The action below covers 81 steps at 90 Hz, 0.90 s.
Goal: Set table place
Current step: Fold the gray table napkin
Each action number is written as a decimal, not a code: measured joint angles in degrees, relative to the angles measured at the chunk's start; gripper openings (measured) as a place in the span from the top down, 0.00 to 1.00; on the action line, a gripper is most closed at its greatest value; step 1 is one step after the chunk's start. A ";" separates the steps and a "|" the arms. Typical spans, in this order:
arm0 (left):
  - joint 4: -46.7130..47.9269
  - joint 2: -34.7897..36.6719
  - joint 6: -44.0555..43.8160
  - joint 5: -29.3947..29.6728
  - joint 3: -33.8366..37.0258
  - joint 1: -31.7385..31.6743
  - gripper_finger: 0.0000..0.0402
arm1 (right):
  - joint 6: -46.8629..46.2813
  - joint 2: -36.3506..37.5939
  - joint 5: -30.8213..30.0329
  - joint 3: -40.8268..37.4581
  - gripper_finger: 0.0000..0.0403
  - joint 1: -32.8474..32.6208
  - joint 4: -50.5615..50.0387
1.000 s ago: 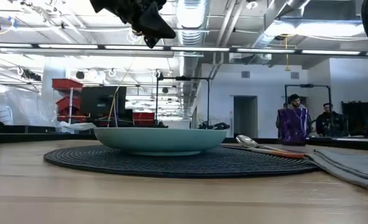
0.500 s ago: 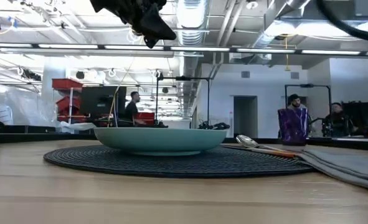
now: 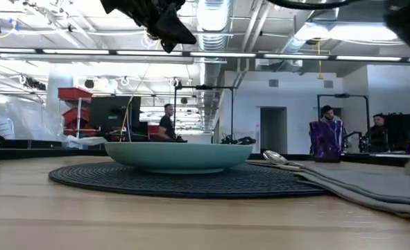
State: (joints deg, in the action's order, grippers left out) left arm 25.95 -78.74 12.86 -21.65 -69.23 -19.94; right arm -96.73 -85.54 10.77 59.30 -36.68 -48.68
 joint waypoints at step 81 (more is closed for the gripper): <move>0.09 0.00 0.20 -0.13 -0.02 0.00 1.00 | 14.45 -5.19 -0.36 0.22 1.00 6.84 15.21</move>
State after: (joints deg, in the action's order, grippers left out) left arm 26.05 -78.74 13.06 -21.78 -69.25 -19.94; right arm -82.28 -90.73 10.41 59.53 -29.84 -33.48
